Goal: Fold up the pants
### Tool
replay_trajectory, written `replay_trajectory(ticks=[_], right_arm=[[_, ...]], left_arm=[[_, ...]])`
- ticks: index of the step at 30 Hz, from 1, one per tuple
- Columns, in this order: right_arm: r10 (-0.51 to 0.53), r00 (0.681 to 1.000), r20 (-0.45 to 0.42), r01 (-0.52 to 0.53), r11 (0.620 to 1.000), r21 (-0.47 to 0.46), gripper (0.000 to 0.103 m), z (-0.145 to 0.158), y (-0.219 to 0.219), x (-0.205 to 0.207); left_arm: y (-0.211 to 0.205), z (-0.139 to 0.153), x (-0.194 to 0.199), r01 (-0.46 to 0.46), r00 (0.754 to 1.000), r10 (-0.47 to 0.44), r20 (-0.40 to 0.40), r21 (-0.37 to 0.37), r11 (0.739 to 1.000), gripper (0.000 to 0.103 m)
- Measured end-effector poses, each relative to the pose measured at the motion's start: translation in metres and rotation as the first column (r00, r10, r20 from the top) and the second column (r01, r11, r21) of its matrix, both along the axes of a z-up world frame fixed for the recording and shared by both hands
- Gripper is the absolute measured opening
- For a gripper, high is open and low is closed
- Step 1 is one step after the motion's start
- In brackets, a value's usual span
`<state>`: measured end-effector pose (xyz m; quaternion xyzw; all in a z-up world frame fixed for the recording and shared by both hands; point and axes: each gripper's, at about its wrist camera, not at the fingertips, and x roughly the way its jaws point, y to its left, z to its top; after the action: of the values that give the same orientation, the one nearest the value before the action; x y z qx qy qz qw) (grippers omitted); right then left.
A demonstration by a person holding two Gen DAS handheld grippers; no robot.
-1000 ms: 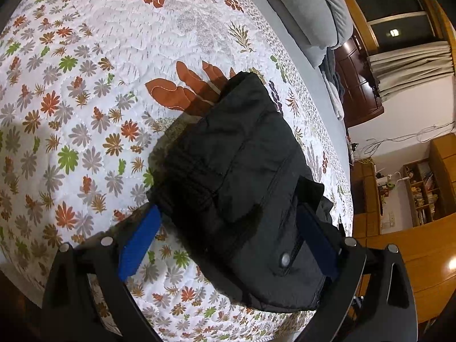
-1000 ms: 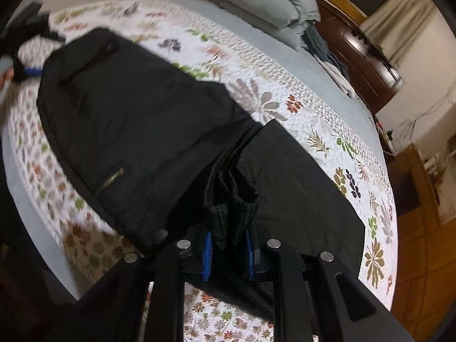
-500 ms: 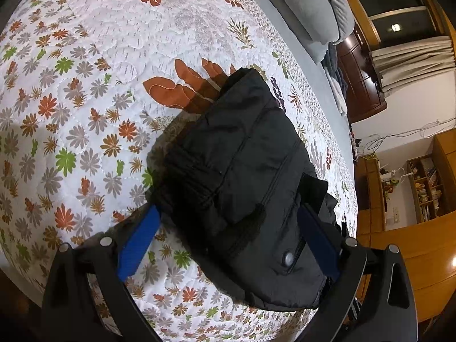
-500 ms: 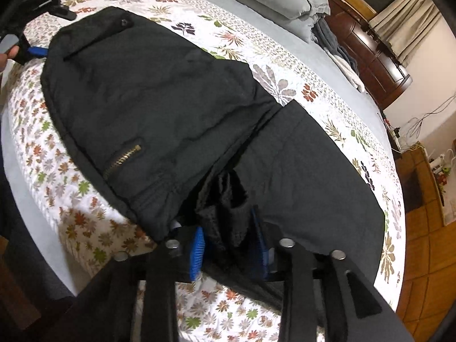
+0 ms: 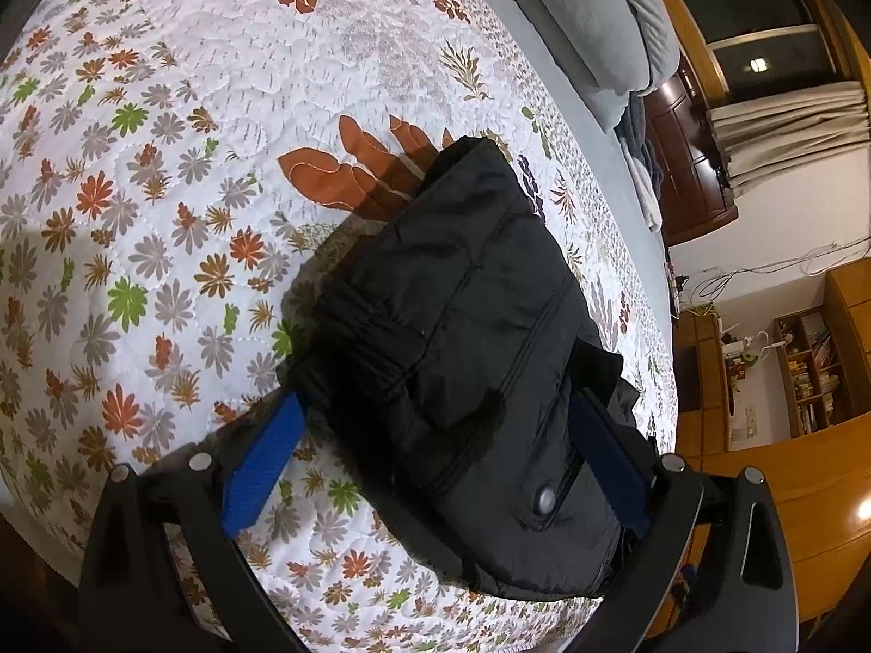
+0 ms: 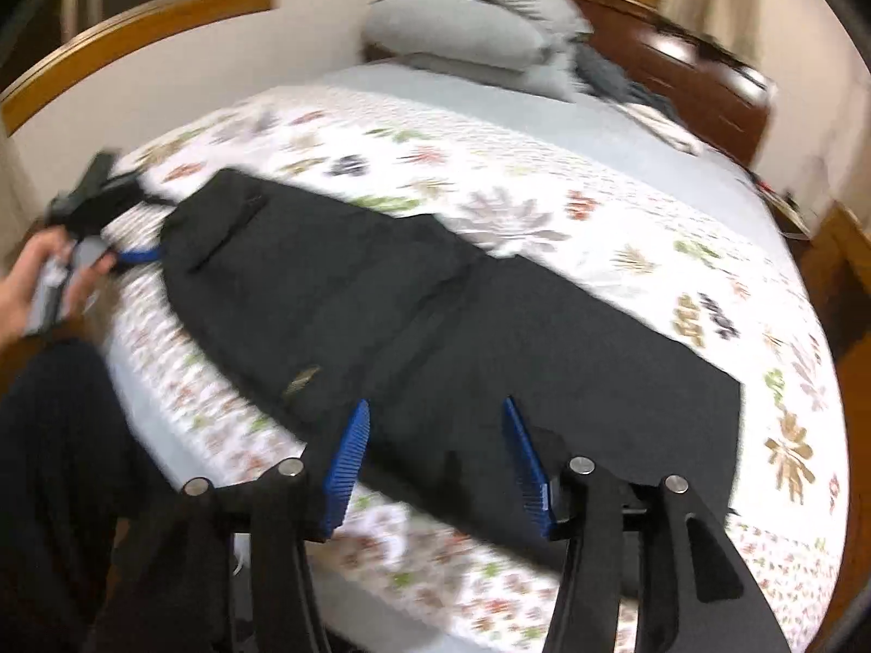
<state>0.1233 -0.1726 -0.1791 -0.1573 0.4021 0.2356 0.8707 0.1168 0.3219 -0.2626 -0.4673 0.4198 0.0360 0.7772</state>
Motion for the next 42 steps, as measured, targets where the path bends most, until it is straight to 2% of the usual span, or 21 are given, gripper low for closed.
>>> replay_trajectory(ticks=[2, 5, 8, 11, 15, 19, 21, 23, 25, 29, 33, 36, 39, 42], right_arm=[[-0.051, 0.998, -0.023, 0.051, 0.999, -0.013, 0.052, -0.005, -0.007, 0.021], [-0.067, 0.997, -0.043, 0.064, 0.997, -0.052, 0.052, -0.021, -0.002, 0.033], [-0.044, 0.997, -0.062, 0.038, 0.995, -0.094, 0.050, -0.041, 0.014, 0.033], [-0.024, 0.996, -0.089, 0.013, 0.992, -0.122, 0.039, -0.062, 0.028, 0.025], [-0.023, 0.992, -0.121, 0.008, 0.992, -0.128, 0.039, -0.073, 0.032, 0.026], [-0.009, 0.989, -0.144, -0.007, 0.994, -0.106, 0.042, -0.059, 0.028, 0.029], [0.015, 0.988, -0.152, -0.028, 0.996, -0.088, 0.055, -0.045, 0.026, 0.032], [0.055, 0.983, -0.178, -0.068, 0.995, -0.071, 0.063, -0.030, 0.026, 0.037], [0.091, 0.976, -0.197, -0.105, 0.993, -0.059, 0.063, -0.016, 0.029, 0.046], [0.152, 0.961, -0.232, -0.164, 0.986, -0.033, 0.065, 0.005, 0.042, 0.065], [0.239, 0.911, -0.337, -0.219, 0.971, 0.096, 0.076, 0.026, 0.066, 0.093], [0.336, 0.846, -0.414, -0.291, 0.941, 0.169, 0.077, 0.042, 0.109, 0.122], [0.427, 0.778, -0.460, -0.381, 0.904, 0.195, 0.078, 0.051, 0.166, 0.150], [0.484, 0.724, -0.492, -0.434, 0.874, 0.220, 0.078, 0.050, 0.219, 0.173]], left_arm=[[0.000, -0.001, 0.002, 0.001, 1.000, -0.001, 0.003, 0.000, 1.000, 0.099], [0.001, -0.002, 0.006, 0.000, 1.000, 0.000, 0.005, -0.001, 1.000, 0.099], [0.002, -0.003, 0.005, 0.002, 1.000, -0.002, 0.008, -0.001, 1.000, 0.099], [0.000, -0.006, -0.003, 0.014, 1.000, -0.014, 0.009, 0.008, 1.000, 0.099], [-0.001, -0.006, -0.002, 0.019, 1.000, -0.019, 0.006, 0.019, 1.000, 0.100], [0.000, -0.005, -0.005, -0.014, 1.000, 0.014, 0.009, -0.008, 1.000, 0.100], [0.004, -0.005, -0.008, -0.038, 0.999, 0.039, 0.017, -0.049, 0.998, 0.100], [0.010, -0.008, -0.013, -0.072, 0.997, 0.076, 0.032, -0.109, 0.991, 0.100], [0.015, -0.010, -0.018, -0.091, 0.994, 0.098, 0.043, -0.149, 0.985, 0.100], [0.017, -0.010, -0.023, -0.102, 0.992, 0.114, 0.053, -0.182, 0.978, 0.100], [0.023, -0.016, -0.028, -0.142, 0.985, 0.160, 0.061, -0.229, 0.963, 0.100], [0.023, -0.020, -0.028, -0.180, 0.977, 0.204, 0.068, -0.253, 0.950, 0.100], [0.020, -0.020, -0.027, -0.195, 0.973, 0.220, 0.076, -0.245, 0.950, 0.100], [0.016, -0.018, -0.027, -0.198, 0.972, 0.220, 0.087, -0.209, 0.958, 0.100]])
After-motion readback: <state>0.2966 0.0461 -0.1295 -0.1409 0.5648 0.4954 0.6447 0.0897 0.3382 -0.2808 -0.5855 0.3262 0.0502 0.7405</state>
